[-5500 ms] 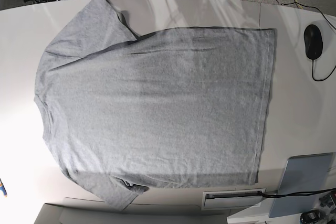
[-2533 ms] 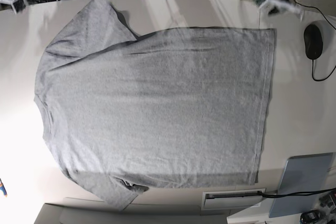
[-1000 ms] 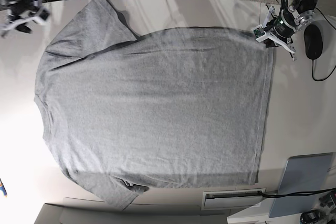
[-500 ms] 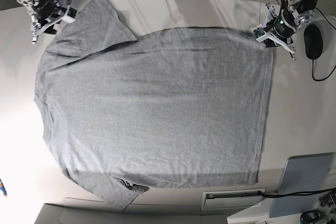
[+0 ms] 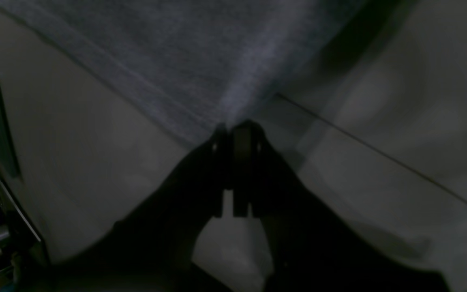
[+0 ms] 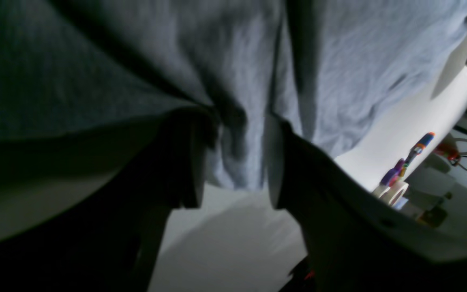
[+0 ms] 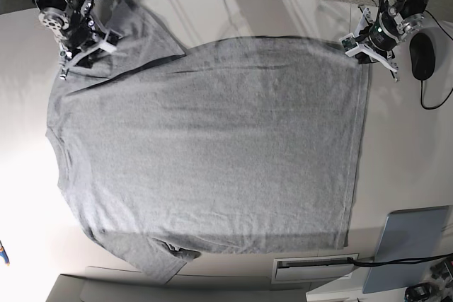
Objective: Fold the T-shirt properly
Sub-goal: 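Move both grippers to the shirt's shoulder corners and grasp them, then lift the shoulder edge and fold it over toward the hem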
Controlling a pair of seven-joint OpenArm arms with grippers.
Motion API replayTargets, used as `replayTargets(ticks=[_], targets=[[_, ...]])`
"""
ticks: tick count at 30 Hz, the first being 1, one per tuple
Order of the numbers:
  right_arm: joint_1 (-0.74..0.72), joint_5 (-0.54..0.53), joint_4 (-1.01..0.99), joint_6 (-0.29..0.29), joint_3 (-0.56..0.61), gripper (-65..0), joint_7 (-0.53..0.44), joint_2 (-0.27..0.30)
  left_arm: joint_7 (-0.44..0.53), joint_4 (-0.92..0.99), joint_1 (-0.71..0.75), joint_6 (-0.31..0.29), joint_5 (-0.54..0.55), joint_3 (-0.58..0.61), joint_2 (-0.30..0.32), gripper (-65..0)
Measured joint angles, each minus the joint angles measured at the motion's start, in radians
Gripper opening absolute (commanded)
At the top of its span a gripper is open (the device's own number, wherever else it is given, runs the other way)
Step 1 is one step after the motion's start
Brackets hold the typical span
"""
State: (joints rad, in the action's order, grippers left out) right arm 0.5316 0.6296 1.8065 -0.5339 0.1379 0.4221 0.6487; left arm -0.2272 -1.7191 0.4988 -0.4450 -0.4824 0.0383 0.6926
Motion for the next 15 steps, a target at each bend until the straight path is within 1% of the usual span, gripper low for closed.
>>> replayTargets(ticks=[3, 6, 7, 9, 10, 13, 15], targets=[[-0.031, -0.003, -0.016, 0.007, 0.019, -40.6, 0.000, 0.000, 0.001, 0.000, 0.000, 0.000, 0.000, 0.000, 0.000, -65.0], [-0.051, -0.055, -0.039, 0.016, 0.022, -41.4, -0.010, 0.002, 0.013, 0.001, 0.002, 0.000, -0.005, 0.000, 0.000, -65.0], [-0.051, -0.056, -0.041, 0.016, 0.022, -45.8, -0.011, 0.002, 0.018, 0.002, 0.002, 0.000, -0.006, 0.000, 0.000, -65.0], [-0.049, -0.066, -0.047, 0.005, 0.023, -59.2, -0.011, 0.002, 0.024, 0.003, 0.002, 0.000, -0.007, 0.000, 0.000, -65.0], [-0.048, -0.071, -0.048, -0.005, 0.024, -65.0, -0.009, 0.001, 0.024, 0.003, 0.002, 0.000, -0.007, 0.000, 0.000, -65.0], [-0.049, -0.080, -0.048, 0.021, 0.027, -65.0, 0.024, -0.001, 0.023, 0.003, 0.002, 0.000, -0.003, 0.000, 0.000, -65.0], [-0.047, -0.093, -0.047, 0.069, 0.032, -65.0, 0.087, -0.002, 0.018, 0.005, 0.002, 0.006, 0.052, -0.002, 0.001, -65.0]])
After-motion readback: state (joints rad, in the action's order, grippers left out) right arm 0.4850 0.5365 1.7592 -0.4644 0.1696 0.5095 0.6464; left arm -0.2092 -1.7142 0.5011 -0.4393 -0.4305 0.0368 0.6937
